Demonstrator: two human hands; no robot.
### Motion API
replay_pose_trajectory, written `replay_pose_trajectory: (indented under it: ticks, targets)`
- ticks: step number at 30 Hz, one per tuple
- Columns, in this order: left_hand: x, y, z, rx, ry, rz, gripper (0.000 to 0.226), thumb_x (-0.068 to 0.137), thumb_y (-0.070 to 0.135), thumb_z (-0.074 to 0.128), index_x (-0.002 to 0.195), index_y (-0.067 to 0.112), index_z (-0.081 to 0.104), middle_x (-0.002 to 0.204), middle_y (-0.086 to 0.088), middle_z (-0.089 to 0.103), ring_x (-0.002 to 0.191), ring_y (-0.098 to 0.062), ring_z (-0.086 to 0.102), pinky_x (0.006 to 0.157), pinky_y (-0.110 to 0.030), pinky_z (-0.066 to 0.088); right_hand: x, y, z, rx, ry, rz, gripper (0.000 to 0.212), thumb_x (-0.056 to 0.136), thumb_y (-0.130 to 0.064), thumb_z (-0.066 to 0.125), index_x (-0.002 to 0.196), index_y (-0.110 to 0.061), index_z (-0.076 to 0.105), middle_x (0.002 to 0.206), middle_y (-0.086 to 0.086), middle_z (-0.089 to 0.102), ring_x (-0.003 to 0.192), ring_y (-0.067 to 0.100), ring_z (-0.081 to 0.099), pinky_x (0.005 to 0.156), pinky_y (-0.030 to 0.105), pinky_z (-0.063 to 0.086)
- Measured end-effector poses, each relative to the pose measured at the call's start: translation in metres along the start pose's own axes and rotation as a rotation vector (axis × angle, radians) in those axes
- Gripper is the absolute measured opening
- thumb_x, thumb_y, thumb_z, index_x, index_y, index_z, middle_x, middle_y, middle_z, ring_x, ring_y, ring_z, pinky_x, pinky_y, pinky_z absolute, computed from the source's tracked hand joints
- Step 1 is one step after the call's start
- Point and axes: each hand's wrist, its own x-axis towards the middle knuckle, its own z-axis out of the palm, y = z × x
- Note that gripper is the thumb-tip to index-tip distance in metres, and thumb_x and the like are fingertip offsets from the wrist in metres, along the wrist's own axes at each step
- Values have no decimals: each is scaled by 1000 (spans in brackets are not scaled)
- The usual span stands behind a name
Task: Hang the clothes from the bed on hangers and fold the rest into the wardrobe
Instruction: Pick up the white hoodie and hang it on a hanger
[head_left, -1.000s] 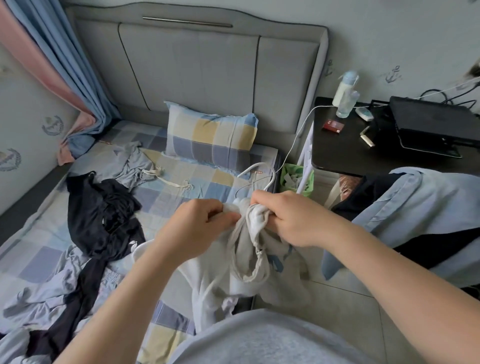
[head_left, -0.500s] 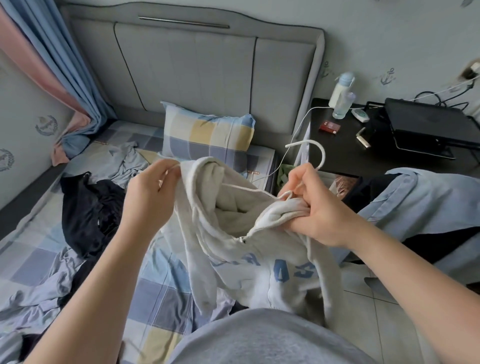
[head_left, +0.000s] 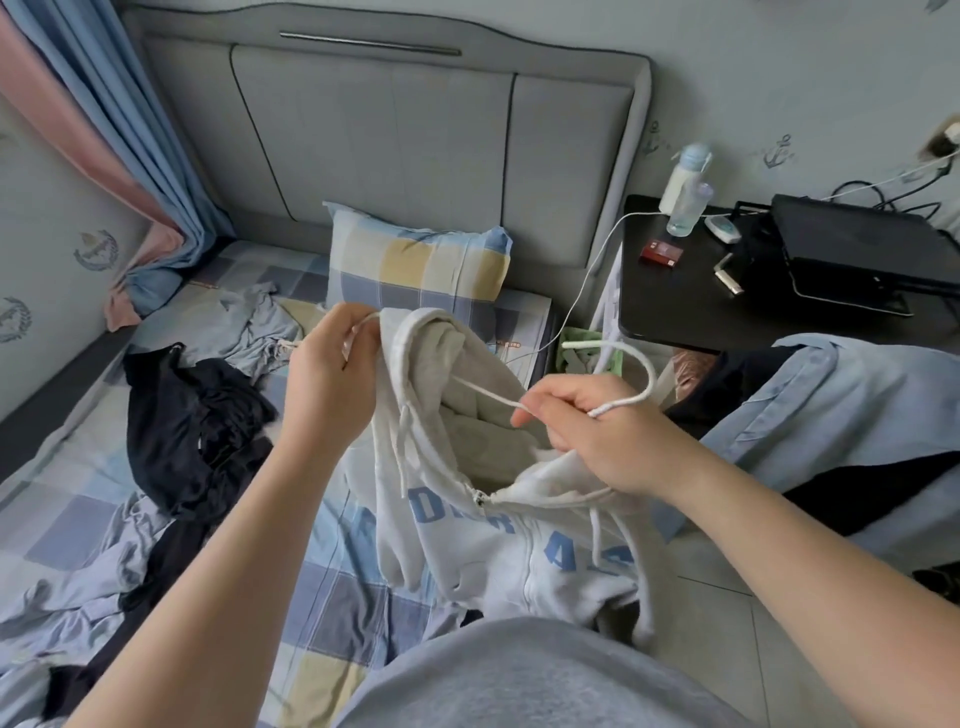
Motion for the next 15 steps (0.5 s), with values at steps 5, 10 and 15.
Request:
replay_pose_trajectory:
  ticks: [5,10,15]
  targets:
    - [18,21,-15,-201,146,36,15,103,18,51,94,23,63,74,14,56,62,4,46,58,-13,36,21,-28,-14,-484,-185,163,30,102,-33,48,82,-30,71,59,-15,56,57,1,50,57,25,38]
    - [36,58,-21,-181,32,192,16,100,21,52,98,25,67,71,24,58,65,8,48,62,-8,36,36,-57,-15,-595,-153,172,25,101,-30,48,96,-21,70,79,-6,67,73,12,63,65,28,50]
    - [44,55,-16,-10,-152,210,17,103,18,51,95,27,63,70,18,59,61,1,47,56,-9,34,48,-85,-36,-515,-26,6,31,92,-12,51,62,-13,56,44,-11,54,42,3,47,45,15,37]
